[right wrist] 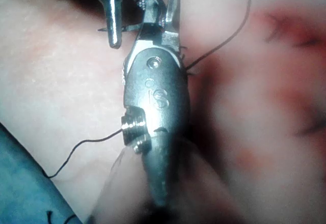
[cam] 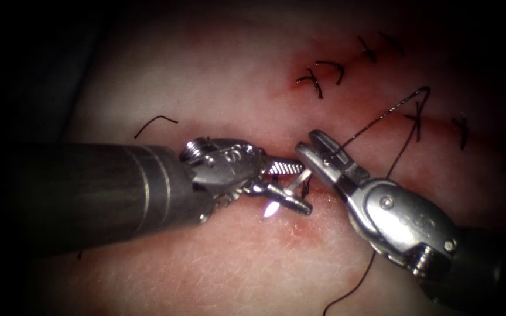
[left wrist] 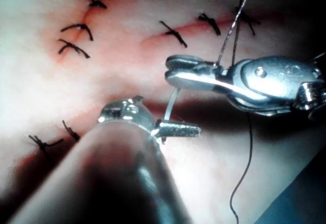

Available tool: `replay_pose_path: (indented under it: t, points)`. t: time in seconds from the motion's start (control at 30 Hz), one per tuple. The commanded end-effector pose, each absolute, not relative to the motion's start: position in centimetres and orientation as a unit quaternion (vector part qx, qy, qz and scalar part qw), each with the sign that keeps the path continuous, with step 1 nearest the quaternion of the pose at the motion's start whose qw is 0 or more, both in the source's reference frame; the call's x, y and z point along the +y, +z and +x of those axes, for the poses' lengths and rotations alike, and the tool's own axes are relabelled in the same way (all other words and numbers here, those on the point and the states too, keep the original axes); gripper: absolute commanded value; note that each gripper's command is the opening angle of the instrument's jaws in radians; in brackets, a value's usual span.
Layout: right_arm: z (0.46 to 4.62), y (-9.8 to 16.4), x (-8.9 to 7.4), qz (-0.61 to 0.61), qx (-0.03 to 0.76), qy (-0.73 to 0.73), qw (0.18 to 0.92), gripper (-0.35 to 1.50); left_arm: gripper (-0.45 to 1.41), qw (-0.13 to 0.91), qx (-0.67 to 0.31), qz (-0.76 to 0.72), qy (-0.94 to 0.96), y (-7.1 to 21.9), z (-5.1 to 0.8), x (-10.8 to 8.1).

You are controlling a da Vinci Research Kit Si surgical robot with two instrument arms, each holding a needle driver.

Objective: Wound Closure
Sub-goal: Grab the needle straight on with the right grasper, then throw the needle though the top of the incision with the right tool.

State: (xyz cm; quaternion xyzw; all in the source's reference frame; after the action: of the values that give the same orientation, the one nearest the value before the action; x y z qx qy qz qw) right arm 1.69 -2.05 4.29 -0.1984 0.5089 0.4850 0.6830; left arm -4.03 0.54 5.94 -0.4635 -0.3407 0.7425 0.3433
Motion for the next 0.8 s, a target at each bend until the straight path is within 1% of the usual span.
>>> replay_pose_path:
  t: [0.03,0.07,0.1,0.13,0.4,0.53,0.57,0.63,0.7,0.73,0.77,0.8]
  points:
    - [1.67,4.41,-2.08,-0.2,0.505,0.476,0.692,-0.35,1.23,0.345,-0.342,-0.463,0.741,6.02,-4.1,0.5]
    - [1.63,4.42,-2.08,-0.198,0.507,0.469,0.695,-0.35,1.28,0.334,-0.34,-0.472,0.742,6.02,-4.12,0.47]
    - [1.6,4.44,-2.08,-0.199,0.507,0.46,0.701,-0.35,1.4,0.328,-0.345,-0.48,0.737,6.03,-4.13,0.44]
    - [1.57,4.45,-2.08,-0.199,0.505,0.455,0.706,-0.35,1.4,0.322,-0.352,-0.491,0.729,6.04,-4.15,0.41]
    - [1.32,4.61,-2.08,-0.199,0.507,0.387,0.744,-0.35,1.4,0.265,-0.321,-0.512,0.751,6.13,-4.02,0.41]
    - [1.23,4.79,-2.05,-0.206,0.511,0.346,0.759,-0.35,1.4,0.237,-0.273,-0.509,0.781,6.2,-4.01,0.35]
    - [1.22,4.83,-2.05,-0.207,0.511,0.339,0.762,-0.35,1.36,0.217,-0.246,-0.507,0.797,6.22,-4.03,0.3]
    - [1.18,4.91,-2.04,-0.218,0.509,0.321,0.769,-0.35,1.23,0.187,-0.196,-0.493,0.827,6.26,-4.06,0.22]
    - [1.15,4.98,-2.05,-0.228,0.509,0.3,0.774,-0.35,1.03,0.168,-0.162,-0.479,0.847,6.32,-4.12,0.11]
    - [1.14,4.99,-2.05,-0.234,0.507,0.29,0.777,-0.35,0.89,0.158,-0.161,-0.482,0.847,6.35,-4.14,0.06]
    - [1.13,5.01,-2.06,-0.24,0.509,0.278,0.779,-0.35,0.71,0.148,-0.164,-0.489,0.844,6.39,-4.18,0.0]
    - [1.13,5.02,-2.06,-0.243,0.51,0.269,0.78,-0.35,0.41,0.144,-0.17,-0.495,0.84,6.42,-4.2,-0.03]
